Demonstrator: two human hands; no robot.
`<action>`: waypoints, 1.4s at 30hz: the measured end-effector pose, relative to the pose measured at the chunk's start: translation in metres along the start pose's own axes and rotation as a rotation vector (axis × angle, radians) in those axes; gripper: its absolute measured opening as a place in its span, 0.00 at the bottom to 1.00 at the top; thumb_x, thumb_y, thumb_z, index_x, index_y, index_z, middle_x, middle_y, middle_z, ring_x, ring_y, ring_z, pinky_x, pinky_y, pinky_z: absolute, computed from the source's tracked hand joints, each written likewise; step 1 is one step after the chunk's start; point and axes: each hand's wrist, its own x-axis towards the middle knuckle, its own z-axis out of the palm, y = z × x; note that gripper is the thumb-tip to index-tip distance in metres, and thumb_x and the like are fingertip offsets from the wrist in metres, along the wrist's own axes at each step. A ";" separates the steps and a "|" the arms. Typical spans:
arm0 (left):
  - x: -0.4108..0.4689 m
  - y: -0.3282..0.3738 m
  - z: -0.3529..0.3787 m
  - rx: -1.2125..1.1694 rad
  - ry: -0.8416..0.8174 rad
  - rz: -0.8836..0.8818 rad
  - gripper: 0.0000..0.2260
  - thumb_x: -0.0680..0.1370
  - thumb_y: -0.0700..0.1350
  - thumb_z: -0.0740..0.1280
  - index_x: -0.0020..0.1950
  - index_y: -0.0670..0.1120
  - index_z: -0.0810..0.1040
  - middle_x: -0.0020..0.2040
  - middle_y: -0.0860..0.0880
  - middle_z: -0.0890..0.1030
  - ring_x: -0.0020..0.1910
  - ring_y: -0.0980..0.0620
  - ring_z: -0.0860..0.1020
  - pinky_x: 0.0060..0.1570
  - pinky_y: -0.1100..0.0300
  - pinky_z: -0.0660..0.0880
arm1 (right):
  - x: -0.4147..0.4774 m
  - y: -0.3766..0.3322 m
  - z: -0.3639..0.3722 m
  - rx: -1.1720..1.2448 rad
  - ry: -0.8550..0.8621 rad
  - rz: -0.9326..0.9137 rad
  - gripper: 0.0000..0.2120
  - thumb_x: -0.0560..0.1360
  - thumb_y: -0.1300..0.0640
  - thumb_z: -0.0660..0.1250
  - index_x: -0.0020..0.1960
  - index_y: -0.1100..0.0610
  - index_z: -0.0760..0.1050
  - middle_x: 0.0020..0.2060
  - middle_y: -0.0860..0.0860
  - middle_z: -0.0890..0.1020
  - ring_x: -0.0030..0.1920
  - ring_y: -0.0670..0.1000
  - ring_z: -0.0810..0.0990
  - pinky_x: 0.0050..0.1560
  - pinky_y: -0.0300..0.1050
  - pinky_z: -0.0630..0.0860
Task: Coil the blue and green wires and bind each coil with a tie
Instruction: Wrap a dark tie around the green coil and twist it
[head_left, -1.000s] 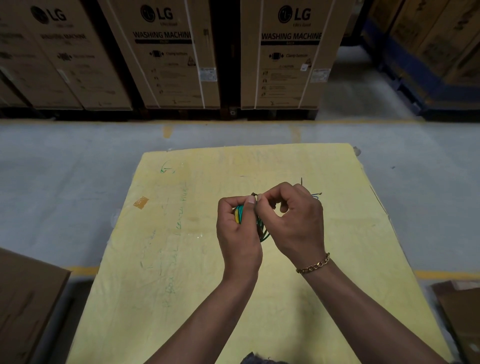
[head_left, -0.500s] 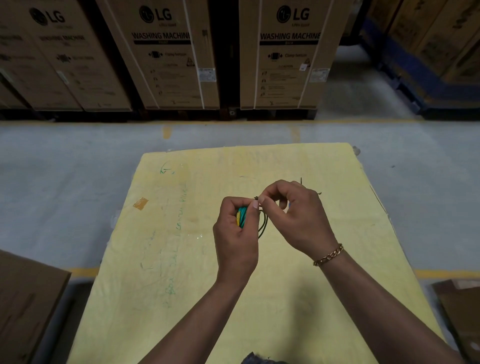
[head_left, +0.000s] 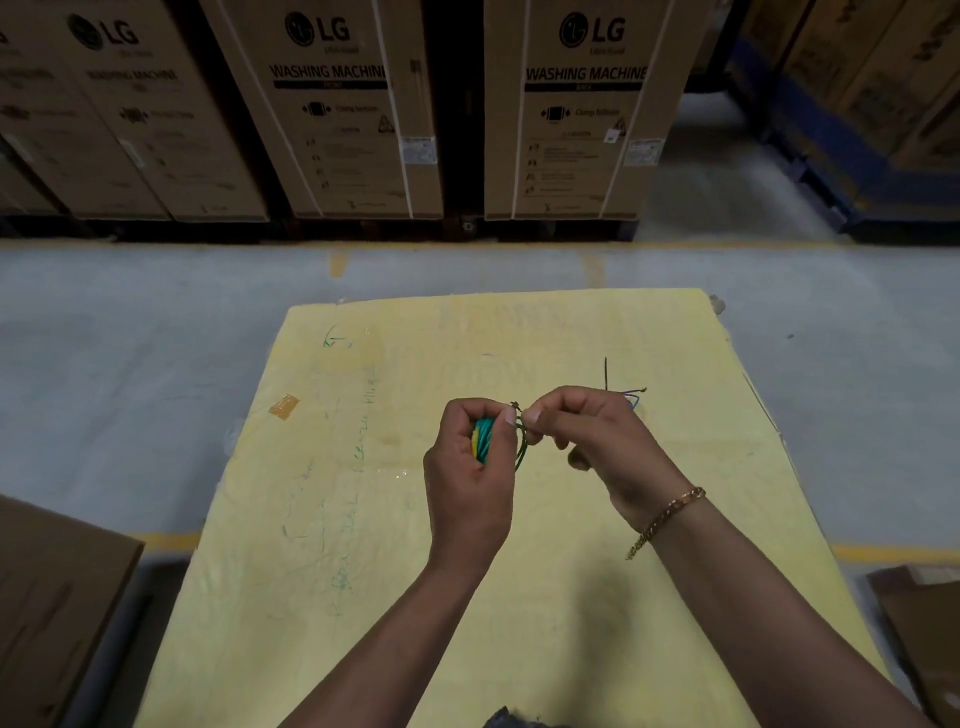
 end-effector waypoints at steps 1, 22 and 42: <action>-0.001 0.000 -0.001 0.020 -0.023 0.028 0.05 0.81 0.42 0.68 0.47 0.49 0.76 0.38 0.60 0.81 0.33 0.55 0.75 0.32 0.61 0.72 | 0.001 -0.001 0.000 0.071 -0.017 0.072 0.04 0.75 0.59 0.71 0.41 0.56 0.81 0.35 0.49 0.82 0.37 0.47 0.70 0.34 0.39 0.64; 0.010 -0.011 -0.009 0.157 -0.206 -0.042 0.06 0.79 0.47 0.71 0.47 0.52 0.74 0.39 0.51 0.79 0.35 0.50 0.75 0.34 0.53 0.72 | 0.029 -0.016 -0.011 -0.885 -0.031 -0.482 0.07 0.72 0.44 0.61 0.45 0.43 0.77 0.40 0.37 0.81 0.39 0.45 0.79 0.40 0.49 0.78; 0.026 -0.002 -0.007 -0.396 -0.357 -0.595 0.08 0.80 0.52 0.68 0.53 0.49 0.81 0.26 0.54 0.64 0.22 0.56 0.60 0.26 0.61 0.61 | 0.043 0.019 0.001 -0.390 -0.061 -0.370 0.04 0.80 0.60 0.64 0.48 0.54 0.76 0.45 0.46 0.79 0.42 0.46 0.75 0.45 0.38 0.73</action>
